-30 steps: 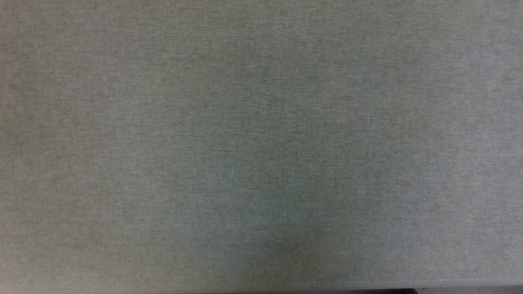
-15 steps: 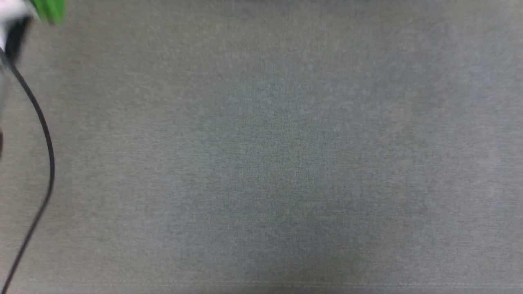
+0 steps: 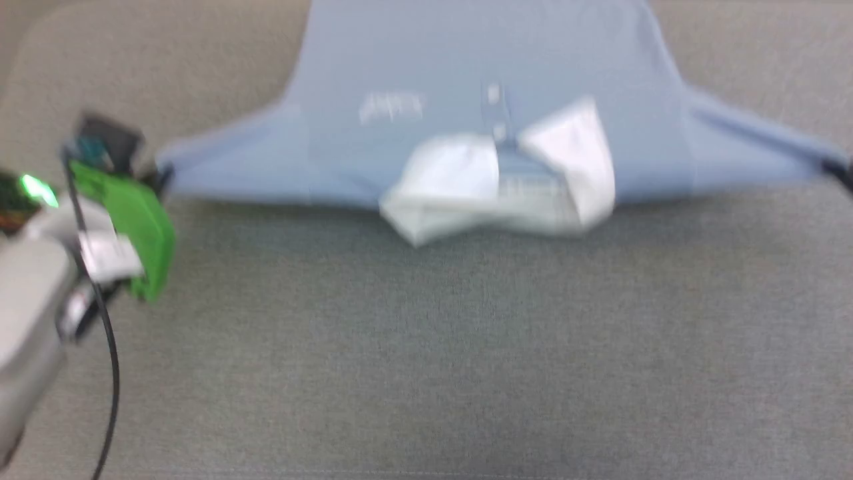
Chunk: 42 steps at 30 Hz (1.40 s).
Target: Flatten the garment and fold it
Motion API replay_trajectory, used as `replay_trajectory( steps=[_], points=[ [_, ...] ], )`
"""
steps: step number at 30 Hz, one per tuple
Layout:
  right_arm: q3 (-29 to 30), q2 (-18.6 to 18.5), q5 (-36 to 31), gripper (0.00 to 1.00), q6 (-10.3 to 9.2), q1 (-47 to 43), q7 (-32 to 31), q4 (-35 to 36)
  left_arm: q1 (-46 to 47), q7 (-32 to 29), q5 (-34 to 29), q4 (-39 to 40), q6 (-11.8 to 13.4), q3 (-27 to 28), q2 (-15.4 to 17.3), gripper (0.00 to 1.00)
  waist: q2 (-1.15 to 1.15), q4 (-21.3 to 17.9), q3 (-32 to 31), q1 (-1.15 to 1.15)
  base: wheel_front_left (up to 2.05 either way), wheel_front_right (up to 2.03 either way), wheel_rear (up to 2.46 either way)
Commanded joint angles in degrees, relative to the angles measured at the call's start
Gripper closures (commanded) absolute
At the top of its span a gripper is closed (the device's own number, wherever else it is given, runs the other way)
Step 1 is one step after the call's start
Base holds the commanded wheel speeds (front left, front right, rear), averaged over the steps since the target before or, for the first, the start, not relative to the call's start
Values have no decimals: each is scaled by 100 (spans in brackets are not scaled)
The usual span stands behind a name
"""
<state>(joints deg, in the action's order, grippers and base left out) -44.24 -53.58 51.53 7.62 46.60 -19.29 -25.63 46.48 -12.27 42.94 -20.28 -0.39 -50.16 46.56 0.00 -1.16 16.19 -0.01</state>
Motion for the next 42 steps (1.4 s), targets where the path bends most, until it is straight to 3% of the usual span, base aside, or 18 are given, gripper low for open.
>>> replay_trajectory(
  steps=[1, 13, 17, 30, 31, 32, 36, 42],
  points=[
    [-28, -168, 55, 100, -13, -263, -115, 64, -296, -87, 112, 109, 114, -53, 174, 100, 0, 57, -514, 1, 0, 0, 0],
    [313, -971, 429, 100, -13, -2036, -955, 921, -1883, -413, 575, 1331, 489, -430, 954, 100, 0, 90, -1113, 1, 0, 0, 0],
    [563, -1095, 466, 100, -13, -2623, -1145, 1118, -2273, -503, 699, 1716, 646, -566, 1045, 100, 0, 107, -1107, 1, 0, 0, 0],
    [1774, -270, -157, 100, -13, -3855, -1322, 1335, -2642, -471, 764, 2053, 1059, -811, 406, 100, 0, 242, -758, 1, 0, 0, 0],
    [1918, -193, -244, 73, -13, -3873, -1330, 1382, -2625, -461, 776, 2069, 1080, -795, 365, 100, 0, 270, -731, 1, 0, 0, 0],
    [2032, -139, -294, 0, -13, -3891, -1352, 1429, -2613, -451, 796, 2097, 1095, -774, 340, 100, 0, 296, -701, 1, 0, 0, 0],
    [2577, 66, -183, 0, -13, -3876, -1718, 1806, -2556, -341, 918, 2390, 1084, -624, 348, 100, 0, 434, -512, 1, 0, 0, 0],
    [3723, 243, -282, 0, -13, -3145, -2539, 2510, -2412, -594, 863, 3455, 1238, -527, 702, 100, 0, 934, 183, 1, 0, 0, 0]
  ],
)
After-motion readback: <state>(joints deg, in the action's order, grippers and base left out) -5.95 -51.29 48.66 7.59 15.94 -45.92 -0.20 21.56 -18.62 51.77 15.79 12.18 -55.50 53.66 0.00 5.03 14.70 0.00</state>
